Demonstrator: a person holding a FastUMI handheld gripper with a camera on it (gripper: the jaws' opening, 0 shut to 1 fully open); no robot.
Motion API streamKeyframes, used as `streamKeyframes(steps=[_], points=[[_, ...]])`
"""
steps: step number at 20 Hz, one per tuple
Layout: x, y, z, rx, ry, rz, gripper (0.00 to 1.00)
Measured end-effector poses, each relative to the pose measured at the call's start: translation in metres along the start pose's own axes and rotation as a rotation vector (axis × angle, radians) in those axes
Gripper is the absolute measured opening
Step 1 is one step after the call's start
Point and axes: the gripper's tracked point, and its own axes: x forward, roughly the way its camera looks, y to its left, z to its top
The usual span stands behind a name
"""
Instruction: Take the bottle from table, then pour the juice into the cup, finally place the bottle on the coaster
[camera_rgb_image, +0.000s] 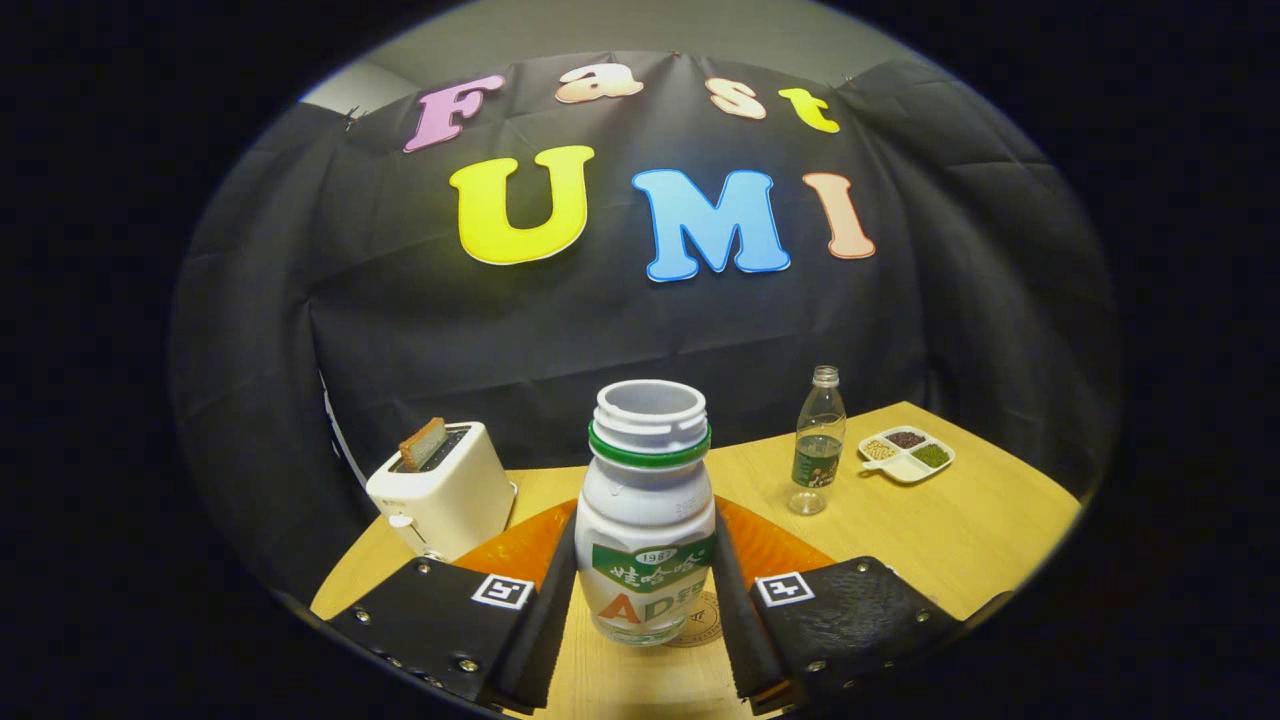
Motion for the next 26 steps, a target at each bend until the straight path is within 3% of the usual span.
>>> streamKeyframes(steps=[5, 9, 14, 26], points=[[0.004, 0.011, 0.018, -0.219, -0.064, -0.047, 0.66], [0.008, 0.029, 0.032, -0.292, -0.132, -0.027, 0.66], [0.014, 0.037, 0.019, -0.267, -0.086, 0.003, 0.66], [0.042, 0.001, -0.023, -0.216, -0.013, -0.039, 0.66]])
